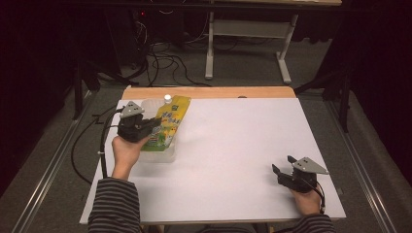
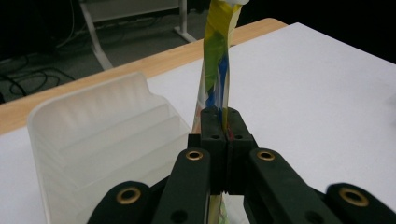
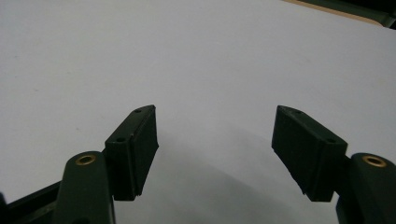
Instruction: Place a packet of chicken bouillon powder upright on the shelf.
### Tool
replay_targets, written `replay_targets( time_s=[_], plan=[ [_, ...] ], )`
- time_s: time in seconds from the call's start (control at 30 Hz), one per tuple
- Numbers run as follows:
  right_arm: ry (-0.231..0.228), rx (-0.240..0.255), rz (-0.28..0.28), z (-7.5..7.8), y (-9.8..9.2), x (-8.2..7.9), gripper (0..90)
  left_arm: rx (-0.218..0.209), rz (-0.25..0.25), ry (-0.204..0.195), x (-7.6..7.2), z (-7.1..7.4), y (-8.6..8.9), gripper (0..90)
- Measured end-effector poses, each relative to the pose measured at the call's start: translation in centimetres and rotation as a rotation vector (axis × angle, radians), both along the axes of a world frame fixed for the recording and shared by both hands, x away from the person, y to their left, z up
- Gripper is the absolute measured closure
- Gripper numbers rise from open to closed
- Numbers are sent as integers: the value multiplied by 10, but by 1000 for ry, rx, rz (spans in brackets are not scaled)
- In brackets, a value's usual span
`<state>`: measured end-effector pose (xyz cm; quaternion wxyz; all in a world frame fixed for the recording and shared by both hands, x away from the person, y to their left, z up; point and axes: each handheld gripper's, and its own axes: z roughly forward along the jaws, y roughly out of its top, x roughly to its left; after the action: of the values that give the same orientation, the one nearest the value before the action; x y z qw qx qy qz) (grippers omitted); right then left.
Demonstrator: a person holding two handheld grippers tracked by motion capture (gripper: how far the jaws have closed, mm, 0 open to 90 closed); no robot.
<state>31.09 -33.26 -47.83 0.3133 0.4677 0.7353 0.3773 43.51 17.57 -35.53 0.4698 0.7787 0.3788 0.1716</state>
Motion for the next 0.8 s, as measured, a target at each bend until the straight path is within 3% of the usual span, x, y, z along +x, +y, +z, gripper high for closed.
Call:
replay_targets(
  time_s=[0.03, 0.13, 0.33, 0.43, 0.53, 0.63, 0.8],
  plan=[
    [-1, -11, 9, 0, 0, 0, 320, 12, 1, 23, 0, 1, 2, 880],
    [2, -11, 5, 0, 1, 0, 320, 29, 8, 41, 0, 2, 4, 869],
    [4, -18, -1, 0, 1, 1, 319, 94, 23, 55, -6, 2, 7, 851],
    [4, -23, -1, 0, 2, 1, 319, 161, 31, 84, -7, 1, 5, 846],
    [4, -24, -2, 0, 2, 1, 319, 190, 36, 94, -6, 0, 4, 846],
    [6, -19, -6, 0, 2, 0, 319, 174, 34, 109, -4, -2, 4, 849],
    [4, -19, -2, 0, 1, 1, 317, 176, 20, 94, -8, -2, 0, 890]
  ],
)
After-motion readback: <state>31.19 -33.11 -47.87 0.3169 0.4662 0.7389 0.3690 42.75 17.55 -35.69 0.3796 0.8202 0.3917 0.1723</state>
